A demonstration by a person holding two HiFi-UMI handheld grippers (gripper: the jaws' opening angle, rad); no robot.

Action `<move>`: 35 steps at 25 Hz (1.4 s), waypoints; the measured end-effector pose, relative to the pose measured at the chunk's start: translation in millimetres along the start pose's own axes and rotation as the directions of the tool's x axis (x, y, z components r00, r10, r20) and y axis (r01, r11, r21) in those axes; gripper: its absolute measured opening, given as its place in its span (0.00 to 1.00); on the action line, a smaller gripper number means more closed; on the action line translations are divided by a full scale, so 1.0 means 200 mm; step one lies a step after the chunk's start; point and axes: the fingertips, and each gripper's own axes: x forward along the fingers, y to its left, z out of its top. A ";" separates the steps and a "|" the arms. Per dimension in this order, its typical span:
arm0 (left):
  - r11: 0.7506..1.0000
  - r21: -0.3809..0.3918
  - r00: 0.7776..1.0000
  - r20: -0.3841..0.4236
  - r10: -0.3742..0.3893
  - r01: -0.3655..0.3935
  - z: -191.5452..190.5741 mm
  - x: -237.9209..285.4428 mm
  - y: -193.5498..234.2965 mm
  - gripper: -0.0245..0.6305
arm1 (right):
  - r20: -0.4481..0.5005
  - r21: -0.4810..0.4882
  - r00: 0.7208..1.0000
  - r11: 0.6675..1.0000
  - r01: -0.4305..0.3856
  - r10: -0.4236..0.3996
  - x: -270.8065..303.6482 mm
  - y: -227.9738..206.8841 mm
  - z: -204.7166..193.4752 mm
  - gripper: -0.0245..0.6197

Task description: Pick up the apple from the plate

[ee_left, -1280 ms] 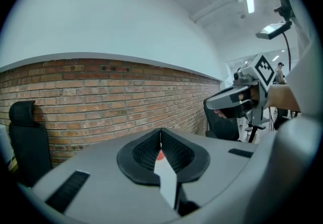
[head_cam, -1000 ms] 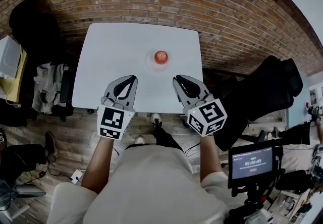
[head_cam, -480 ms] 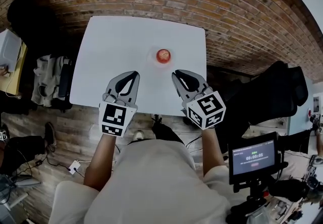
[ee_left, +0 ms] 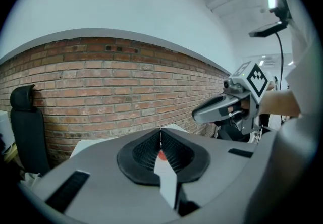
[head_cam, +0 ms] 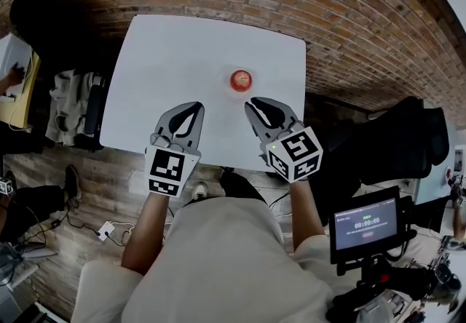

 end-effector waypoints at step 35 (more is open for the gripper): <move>0.994 -0.085 0.992 -0.112 0.066 -0.075 -0.19 0.24 0.07 0.05 | -0.215 0.033 0.974 0.998 -0.062 0.068 0.39 -0.38 -0.30 0.14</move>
